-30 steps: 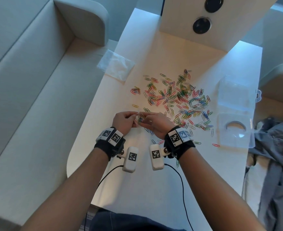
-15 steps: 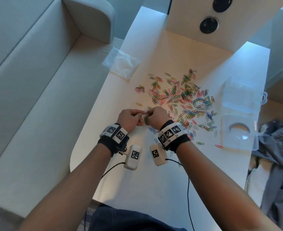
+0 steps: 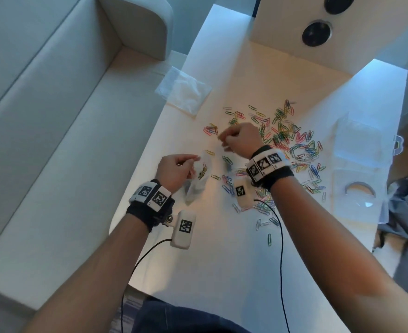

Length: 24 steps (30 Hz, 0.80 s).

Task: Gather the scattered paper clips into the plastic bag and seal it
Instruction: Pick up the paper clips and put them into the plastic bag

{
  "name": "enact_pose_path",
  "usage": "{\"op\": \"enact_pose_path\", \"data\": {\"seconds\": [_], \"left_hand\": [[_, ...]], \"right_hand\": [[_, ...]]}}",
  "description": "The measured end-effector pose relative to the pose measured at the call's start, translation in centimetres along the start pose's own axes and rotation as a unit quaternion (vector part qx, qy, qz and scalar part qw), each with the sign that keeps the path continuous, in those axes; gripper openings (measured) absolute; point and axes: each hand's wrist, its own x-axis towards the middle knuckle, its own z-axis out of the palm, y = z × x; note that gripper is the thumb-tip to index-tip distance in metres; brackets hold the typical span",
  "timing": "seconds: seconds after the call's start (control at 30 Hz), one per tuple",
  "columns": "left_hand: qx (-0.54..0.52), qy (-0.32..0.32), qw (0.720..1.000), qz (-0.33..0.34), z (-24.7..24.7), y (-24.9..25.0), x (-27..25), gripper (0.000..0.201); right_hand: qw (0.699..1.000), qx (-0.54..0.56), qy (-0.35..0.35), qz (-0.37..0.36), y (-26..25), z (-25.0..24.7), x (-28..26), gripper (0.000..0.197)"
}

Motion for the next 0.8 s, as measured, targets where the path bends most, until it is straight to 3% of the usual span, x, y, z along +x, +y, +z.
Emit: {"op": "enact_pose_path", "data": {"seconds": [0.07,0.13,0.23,0.3,0.47,0.57,0.7,0.8], "left_hand": [[-0.029,0.018,0.999,-0.01,-1.3,0.0,-0.2,0.02],[-0.047,0.035,0.998,-0.013,-2.4,0.1,-0.4,0.02],[-0.057,0.05,0.997,-0.008,-3.7,0.2,-0.4,0.019],[-0.054,0.047,0.997,-0.009,-4.2,0.2,-0.3,0.02],[-0.046,0.045,0.998,-0.019,-3.7,-0.3,0.1,0.021],[-0.042,0.031,0.998,-0.027,-2.5,-0.5,-0.2,0.02],[-0.031,0.013,0.999,-0.027,-0.6,-0.6,-0.9,0.019],[-0.02,0.001,0.999,-0.027,0.4,-0.7,-1.4,0.019]], "right_hand": [[0.989,-0.134,0.018,-0.054,0.4,0.8,3.3,0.029],[0.97,-0.229,-0.027,-0.074,0.8,2.6,5.8,0.047],[0.9,-0.411,-0.097,-0.109,1.8,5.5,7.4,0.06],[0.855,-0.484,-0.115,-0.146,2.9,6.8,6.6,0.065],[0.789,-0.57,-0.119,-0.196,7.7,7.0,1.5,0.087],[0.79,-0.569,-0.127,-0.189,9.8,6.1,-2.3,0.079],[0.8,-0.537,-0.091,-0.249,11.0,5.2,-4.0,0.06],[0.833,-0.498,-0.053,-0.235,10.9,5.1,-3.6,0.033]]}}
